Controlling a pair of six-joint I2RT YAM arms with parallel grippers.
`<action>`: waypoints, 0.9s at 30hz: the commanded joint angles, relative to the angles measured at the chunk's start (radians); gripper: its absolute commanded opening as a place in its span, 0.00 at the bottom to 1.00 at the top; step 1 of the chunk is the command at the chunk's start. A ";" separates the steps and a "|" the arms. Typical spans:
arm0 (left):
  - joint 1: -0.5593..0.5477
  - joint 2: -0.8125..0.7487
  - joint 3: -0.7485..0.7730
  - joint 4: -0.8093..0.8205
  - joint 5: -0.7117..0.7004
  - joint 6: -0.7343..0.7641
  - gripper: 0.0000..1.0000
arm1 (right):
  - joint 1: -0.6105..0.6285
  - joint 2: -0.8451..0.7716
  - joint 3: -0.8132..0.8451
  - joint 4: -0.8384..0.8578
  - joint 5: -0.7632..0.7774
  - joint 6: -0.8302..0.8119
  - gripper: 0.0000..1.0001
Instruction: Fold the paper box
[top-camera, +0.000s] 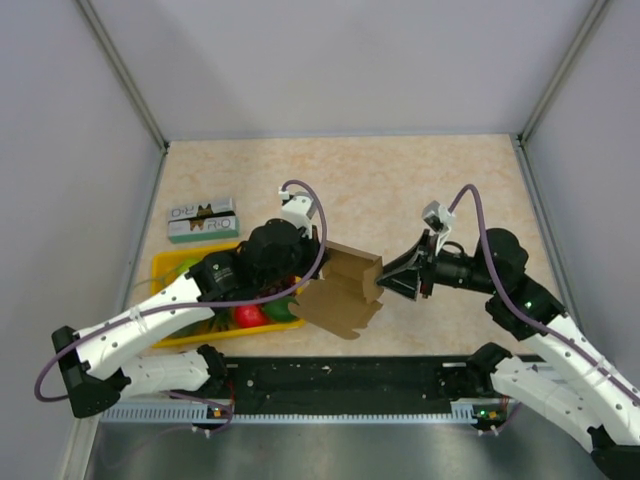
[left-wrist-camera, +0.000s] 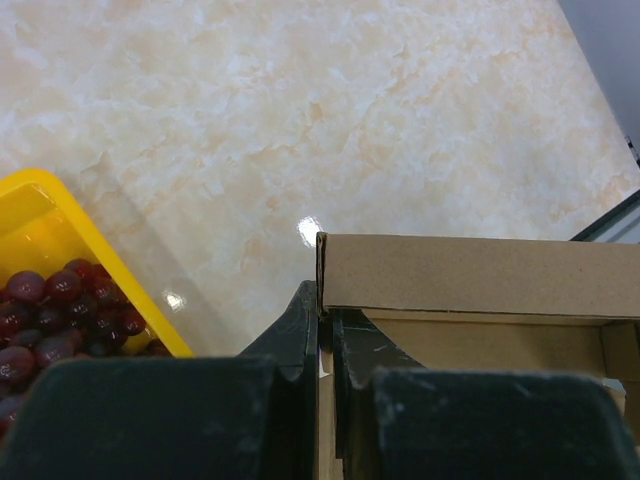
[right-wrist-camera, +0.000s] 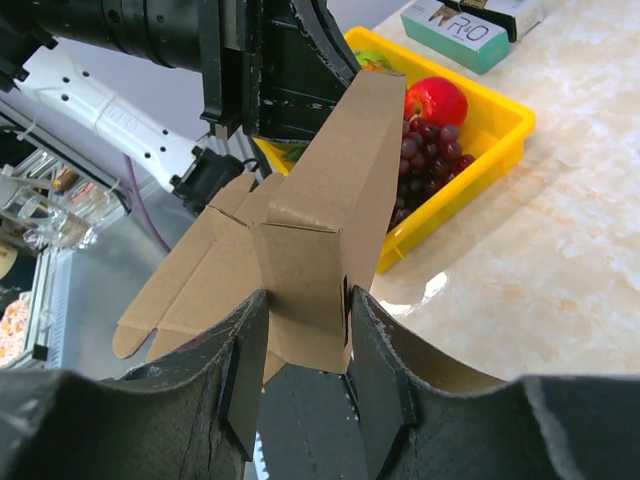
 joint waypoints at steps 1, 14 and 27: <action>0.002 0.015 0.043 0.011 -0.032 0.000 0.00 | 0.047 -0.015 0.010 0.045 0.143 -0.010 0.37; -0.015 0.052 0.111 -0.136 -0.241 -0.117 0.00 | 0.369 0.094 0.079 -0.031 0.693 -0.029 0.38; -0.061 0.067 0.137 -0.210 -0.389 -0.173 0.00 | 0.457 0.206 0.116 -0.014 0.901 0.020 0.41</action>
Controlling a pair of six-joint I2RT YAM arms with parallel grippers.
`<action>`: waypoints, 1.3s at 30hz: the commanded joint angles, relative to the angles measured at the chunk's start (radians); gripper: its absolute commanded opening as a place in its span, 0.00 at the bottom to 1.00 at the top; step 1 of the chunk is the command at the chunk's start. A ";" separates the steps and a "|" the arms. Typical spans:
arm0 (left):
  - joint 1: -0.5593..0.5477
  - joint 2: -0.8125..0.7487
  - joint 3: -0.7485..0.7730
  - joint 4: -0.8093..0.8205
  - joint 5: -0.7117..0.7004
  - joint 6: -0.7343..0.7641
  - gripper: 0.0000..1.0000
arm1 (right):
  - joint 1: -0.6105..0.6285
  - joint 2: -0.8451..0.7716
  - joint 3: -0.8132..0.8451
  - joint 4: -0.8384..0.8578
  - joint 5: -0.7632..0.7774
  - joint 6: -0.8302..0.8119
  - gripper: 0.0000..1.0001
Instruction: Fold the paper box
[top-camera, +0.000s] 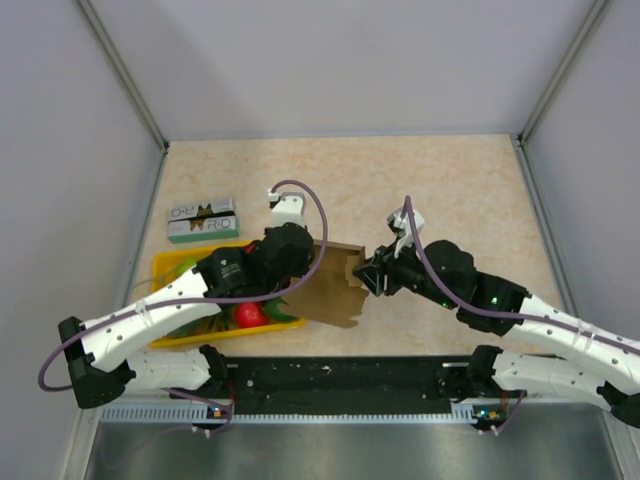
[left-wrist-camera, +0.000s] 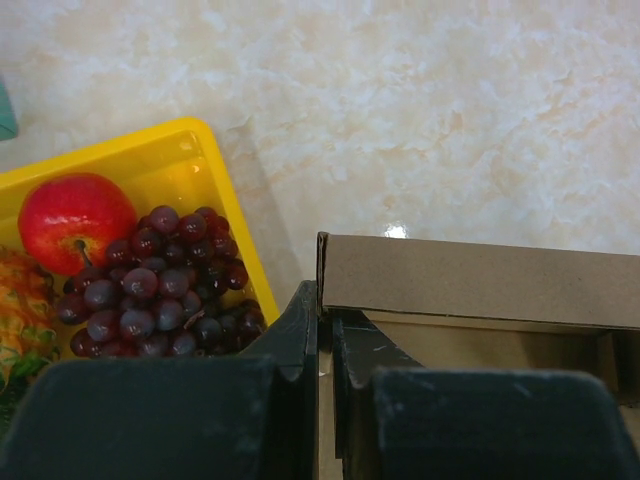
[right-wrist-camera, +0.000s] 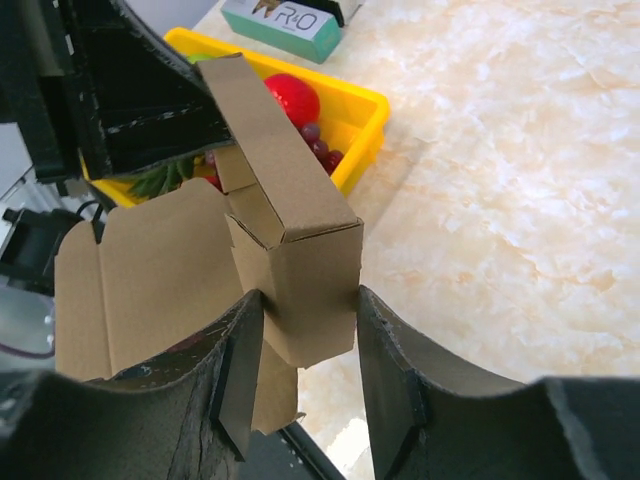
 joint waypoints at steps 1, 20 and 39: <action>-0.022 0.002 0.058 0.011 -0.079 -0.055 0.00 | 0.051 0.047 0.067 0.014 0.178 0.036 0.39; -0.083 0.012 0.095 -0.101 -0.272 -0.192 0.00 | 0.183 0.288 0.253 -0.131 0.649 0.117 0.34; -0.140 0.033 0.118 -0.144 -0.344 -0.267 0.00 | 0.325 0.528 0.383 -0.126 1.158 0.005 0.00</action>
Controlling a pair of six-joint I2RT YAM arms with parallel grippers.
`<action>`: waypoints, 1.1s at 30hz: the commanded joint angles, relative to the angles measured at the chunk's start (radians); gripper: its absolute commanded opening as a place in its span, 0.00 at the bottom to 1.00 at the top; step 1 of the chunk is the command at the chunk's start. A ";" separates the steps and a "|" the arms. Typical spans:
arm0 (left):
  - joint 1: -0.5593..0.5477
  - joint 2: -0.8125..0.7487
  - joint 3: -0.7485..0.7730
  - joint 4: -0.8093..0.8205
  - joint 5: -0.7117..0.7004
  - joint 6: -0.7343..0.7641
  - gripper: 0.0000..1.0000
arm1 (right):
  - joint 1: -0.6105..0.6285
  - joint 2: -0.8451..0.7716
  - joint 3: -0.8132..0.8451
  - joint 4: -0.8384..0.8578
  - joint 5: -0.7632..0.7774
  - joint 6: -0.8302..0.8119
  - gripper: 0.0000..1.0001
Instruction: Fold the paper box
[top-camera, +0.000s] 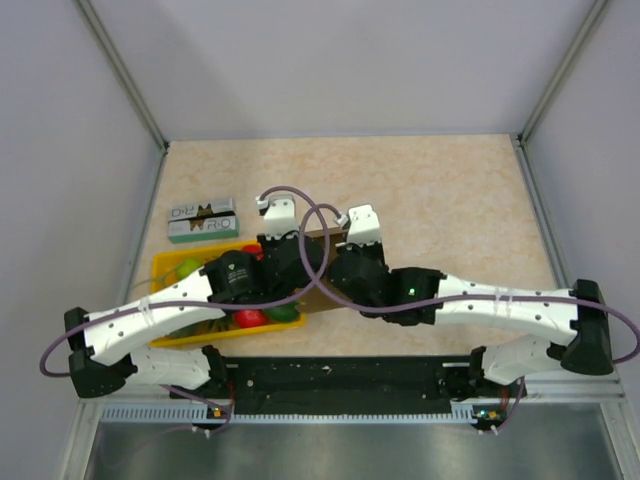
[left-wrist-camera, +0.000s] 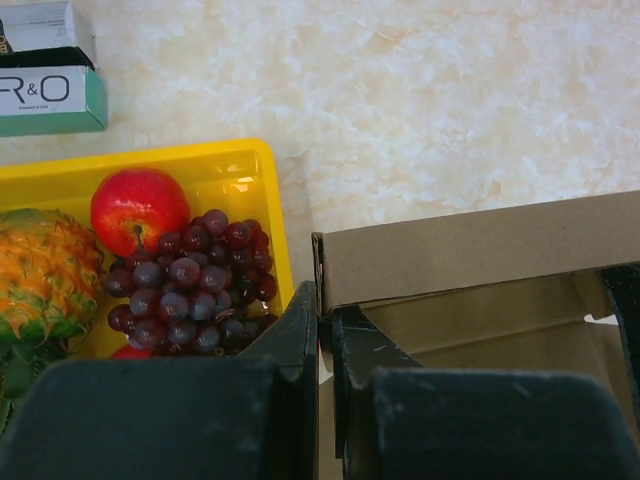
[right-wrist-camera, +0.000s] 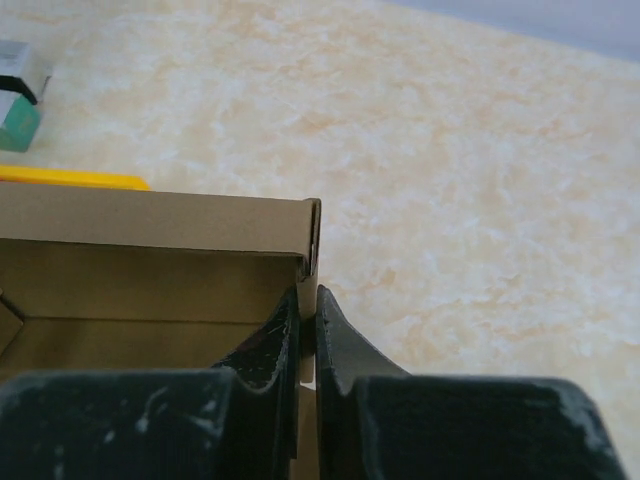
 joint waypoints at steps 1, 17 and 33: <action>-0.022 -0.001 0.057 -0.008 -0.049 -0.060 0.00 | 0.091 0.091 0.111 0.036 0.277 -0.099 0.00; -0.032 -0.039 0.041 -0.007 -0.055 -0.083 0.00 | 0.011 0.042 -0.026 0.243 0.125 -0.228 0.00; -0.049 -0.013 0.058 -0.030 -0.092 -0.090 0.00 | 0.017 0.128 0.076 -0.008 0.164 -0.071 0.30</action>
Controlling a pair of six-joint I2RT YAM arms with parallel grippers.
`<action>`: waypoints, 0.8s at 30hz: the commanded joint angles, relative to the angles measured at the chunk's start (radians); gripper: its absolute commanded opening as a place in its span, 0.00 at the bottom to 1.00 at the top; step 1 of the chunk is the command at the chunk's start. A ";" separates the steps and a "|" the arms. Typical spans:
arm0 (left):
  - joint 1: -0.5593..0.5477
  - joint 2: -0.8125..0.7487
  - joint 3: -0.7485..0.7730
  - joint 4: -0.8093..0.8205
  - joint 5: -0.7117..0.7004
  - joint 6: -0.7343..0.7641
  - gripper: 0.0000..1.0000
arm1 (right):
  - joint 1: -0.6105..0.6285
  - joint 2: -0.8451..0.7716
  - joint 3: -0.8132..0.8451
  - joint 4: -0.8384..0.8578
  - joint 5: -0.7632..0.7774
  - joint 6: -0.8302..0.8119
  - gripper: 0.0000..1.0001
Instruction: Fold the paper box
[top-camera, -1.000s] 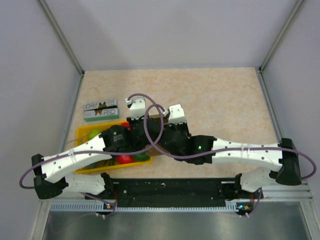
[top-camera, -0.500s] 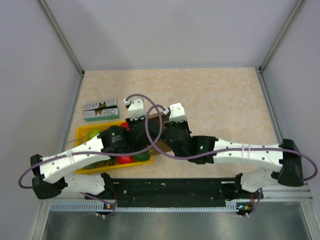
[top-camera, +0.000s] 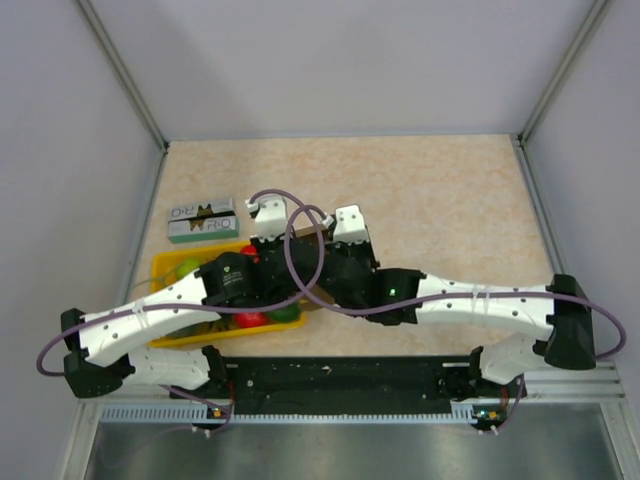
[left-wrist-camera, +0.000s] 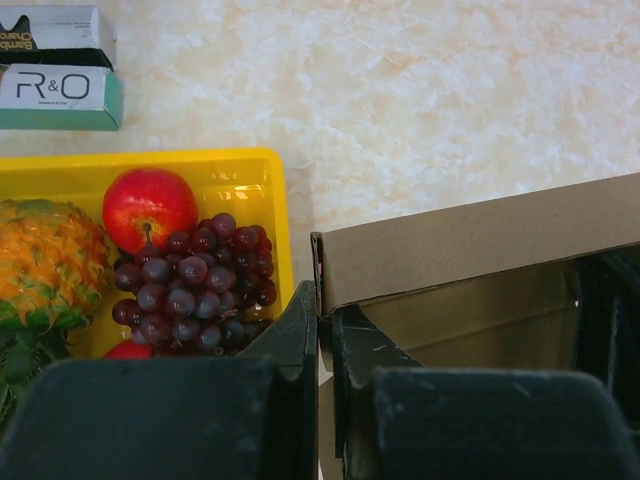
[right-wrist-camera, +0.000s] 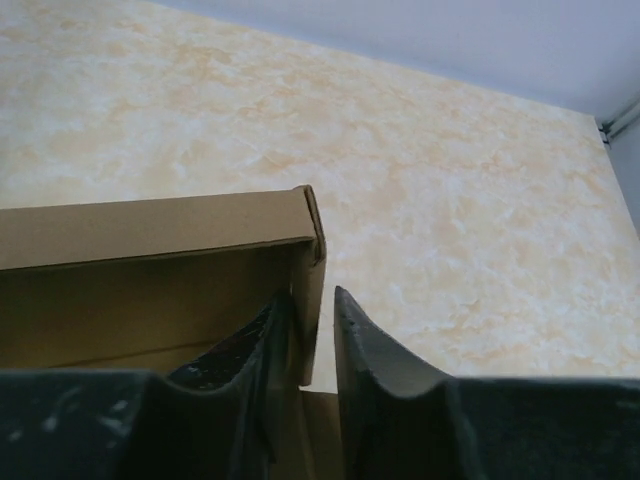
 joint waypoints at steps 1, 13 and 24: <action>-0.021 0.004 0.038 0.036 -0.009 0.023 0.00 | -0.015 -0.060 0.018 -0.133 -0.129 0.059 0.37; -0.017 0.092 0.070 0.036 0.002 0.095 0.00 | -0.065 -0.603 -0.208 -0.140 -0.661 0.079 0.68; 0.050 0.119 0.001 0.334 0.405 0.609 0.00 | -0.507 -0.659 -0.160 -0.333 -1.327 0.121 0.77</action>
